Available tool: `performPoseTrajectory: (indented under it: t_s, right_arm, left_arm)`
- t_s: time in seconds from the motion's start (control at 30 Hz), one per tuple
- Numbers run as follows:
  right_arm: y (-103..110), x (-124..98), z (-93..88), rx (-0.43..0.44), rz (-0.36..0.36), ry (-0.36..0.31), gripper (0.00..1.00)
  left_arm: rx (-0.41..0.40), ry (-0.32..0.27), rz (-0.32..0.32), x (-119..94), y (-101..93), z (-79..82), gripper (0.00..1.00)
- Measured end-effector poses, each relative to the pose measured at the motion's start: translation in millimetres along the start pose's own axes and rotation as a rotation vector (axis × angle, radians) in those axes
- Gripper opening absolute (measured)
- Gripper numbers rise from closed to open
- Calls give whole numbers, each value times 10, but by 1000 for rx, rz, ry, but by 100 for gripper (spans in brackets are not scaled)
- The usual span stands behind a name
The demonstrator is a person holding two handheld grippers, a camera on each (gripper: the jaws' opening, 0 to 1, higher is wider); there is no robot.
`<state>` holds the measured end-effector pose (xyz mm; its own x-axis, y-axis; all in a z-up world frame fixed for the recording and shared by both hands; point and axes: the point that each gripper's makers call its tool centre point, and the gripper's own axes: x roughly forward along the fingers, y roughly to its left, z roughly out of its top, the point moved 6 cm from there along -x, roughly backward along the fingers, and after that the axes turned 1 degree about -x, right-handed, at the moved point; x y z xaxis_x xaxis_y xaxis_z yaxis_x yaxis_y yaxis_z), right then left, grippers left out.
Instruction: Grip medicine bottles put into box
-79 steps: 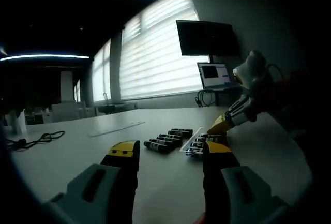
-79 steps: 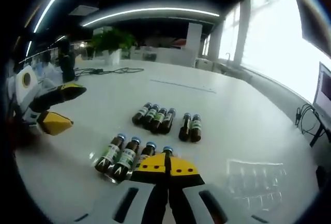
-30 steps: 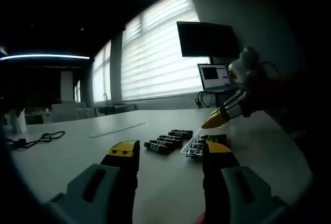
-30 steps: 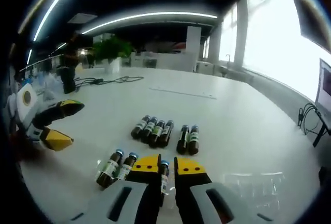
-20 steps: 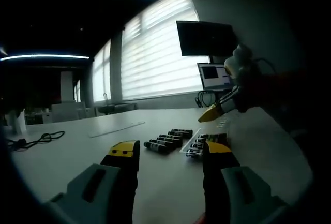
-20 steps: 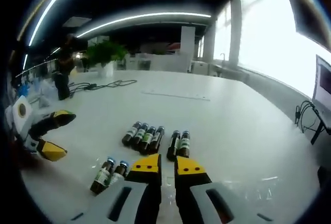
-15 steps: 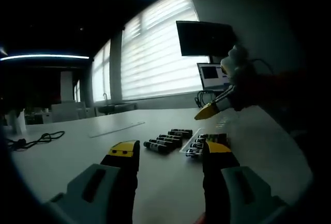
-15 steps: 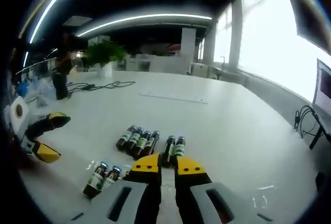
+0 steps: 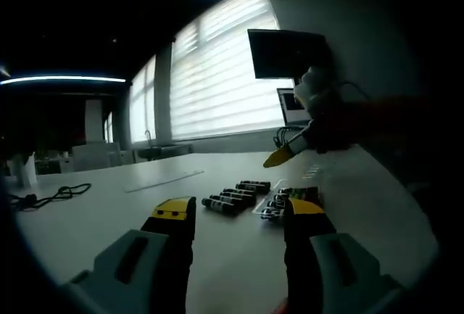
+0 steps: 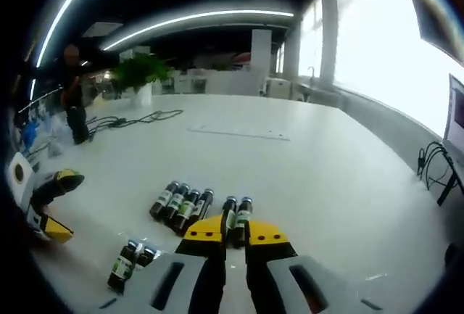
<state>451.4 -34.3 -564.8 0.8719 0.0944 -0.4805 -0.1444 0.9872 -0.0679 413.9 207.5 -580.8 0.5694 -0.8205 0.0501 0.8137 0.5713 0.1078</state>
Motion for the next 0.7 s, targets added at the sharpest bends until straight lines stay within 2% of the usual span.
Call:
performPoseTrajectory:
  t_s: [0.17,0.37,0.7]
  right_arm:
    - [-33,114,19,23,19,43,7]
    - [-47,187,55,8,4,44,6]
    - [-82,351,11,5,4,135,6]
  left_arm:
    - [-1,2,2,0,4,-5,42]
    - [-1,3,1,2,1,-5,42]
    - [-6,-4,6,-4,13,5,42]
